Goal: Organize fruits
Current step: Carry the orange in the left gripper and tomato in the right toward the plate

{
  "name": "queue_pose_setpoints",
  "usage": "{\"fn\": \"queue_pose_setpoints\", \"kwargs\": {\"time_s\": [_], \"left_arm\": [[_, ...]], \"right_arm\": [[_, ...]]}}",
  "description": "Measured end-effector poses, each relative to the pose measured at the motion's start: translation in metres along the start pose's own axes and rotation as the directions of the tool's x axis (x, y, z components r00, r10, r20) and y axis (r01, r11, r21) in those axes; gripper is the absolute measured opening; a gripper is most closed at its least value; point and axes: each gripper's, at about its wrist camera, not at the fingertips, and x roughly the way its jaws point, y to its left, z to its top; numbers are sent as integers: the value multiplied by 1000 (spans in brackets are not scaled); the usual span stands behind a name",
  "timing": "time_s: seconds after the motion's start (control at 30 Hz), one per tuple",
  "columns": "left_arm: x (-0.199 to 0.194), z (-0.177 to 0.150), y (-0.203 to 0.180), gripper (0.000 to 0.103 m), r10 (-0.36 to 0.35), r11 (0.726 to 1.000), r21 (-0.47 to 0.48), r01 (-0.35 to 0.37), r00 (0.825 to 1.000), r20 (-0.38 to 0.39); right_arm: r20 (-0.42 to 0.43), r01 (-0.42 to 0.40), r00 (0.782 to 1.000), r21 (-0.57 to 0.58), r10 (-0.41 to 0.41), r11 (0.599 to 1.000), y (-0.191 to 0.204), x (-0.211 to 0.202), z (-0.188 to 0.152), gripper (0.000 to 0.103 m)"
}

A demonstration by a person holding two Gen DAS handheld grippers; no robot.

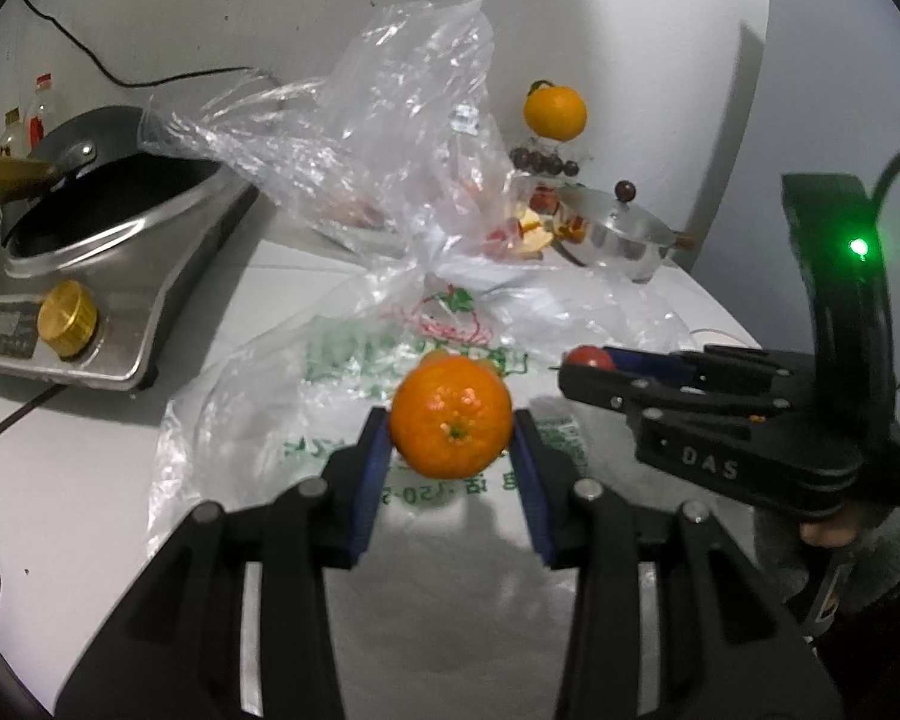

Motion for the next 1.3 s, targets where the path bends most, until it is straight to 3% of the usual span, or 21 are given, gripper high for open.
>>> {"fn": "queue_pose_setpoints", "kwargs": {"time_s": [0.63,1.3], "left_arm": [[-35,1,-40,41,3,1000,26,-4,999,44],[-54,4,-83,41,-11,999,47,9,998,62]], "right_arm": [[120,-11,993,-23,13,1000,-8,-73,-18,30],[189,-2,982,22,-2,1000,-49,-120,-48,30]]}}
